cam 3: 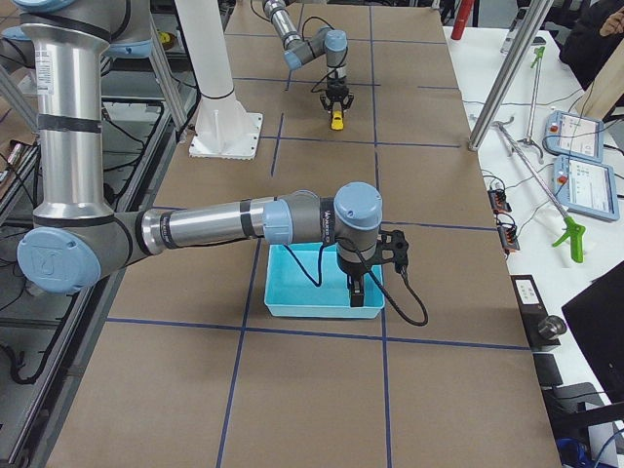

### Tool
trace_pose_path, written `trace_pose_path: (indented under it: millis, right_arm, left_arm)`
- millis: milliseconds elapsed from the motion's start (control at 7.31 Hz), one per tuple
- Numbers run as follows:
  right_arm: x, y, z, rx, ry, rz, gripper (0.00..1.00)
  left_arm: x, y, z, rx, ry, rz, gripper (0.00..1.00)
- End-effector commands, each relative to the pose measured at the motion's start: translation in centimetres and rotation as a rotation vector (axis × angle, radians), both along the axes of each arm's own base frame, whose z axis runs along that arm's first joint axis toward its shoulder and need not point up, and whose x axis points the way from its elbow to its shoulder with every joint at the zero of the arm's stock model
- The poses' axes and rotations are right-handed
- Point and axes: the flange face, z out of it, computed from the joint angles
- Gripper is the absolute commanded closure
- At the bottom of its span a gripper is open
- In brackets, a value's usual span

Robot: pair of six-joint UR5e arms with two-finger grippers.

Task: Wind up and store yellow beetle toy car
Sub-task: 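Keep dragging the pressed car back toward the robot with the left gripper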

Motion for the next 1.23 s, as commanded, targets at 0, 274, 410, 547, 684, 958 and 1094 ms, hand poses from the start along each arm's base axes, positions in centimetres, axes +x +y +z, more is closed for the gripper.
trace_pose_path:
  millis: [0,274,410,547,684,958,1094]
  right_arm:
    - [-0.1,-0.01,0.0,0.0,0.0,-0.002,0.0]
    - [-0.1,-0.01,0.0,0.0,0.0,-0.002,0.0]
    - [-0.1,-0.01,0.0,0.0,0.0,-0.002,0.0]
    - [-0.1,-0.01,0.0,0.0,0.0,-0.002,0.0]
    - [-0.1,-0.01,0.0,0.0,0.0,-0.002,0.0]
    - [-0.1,-0.01,0.0,0.0,0.0,-0.002,0.0]
    - [-0.1,-0.01,0.0,0.0,0.0,-0.002,0.0]
  left_arm:
    - [-0.17,0.02,-0.05,0.001,0.002,-0.001,0.9]
    - [-0.67,0.43,0.66,-0.001,-0.002,0.0,0.9]
    - [-0.89,0.44,0.87,-0.002,-0.003,-0.001,0.9]
    - [-0.94,0.47,0.91,-0.001,-0.004,0.0,0.9]
    - [-0.97,0.49,0.86,0.02,-0.006,0.015,0.9]
    - [-0.94,0.47,0.93,0.032,-0.009,0.024,0.9]
    - [-0.94,0.47,0.93,0.033,-0.009,0.025,0.9]
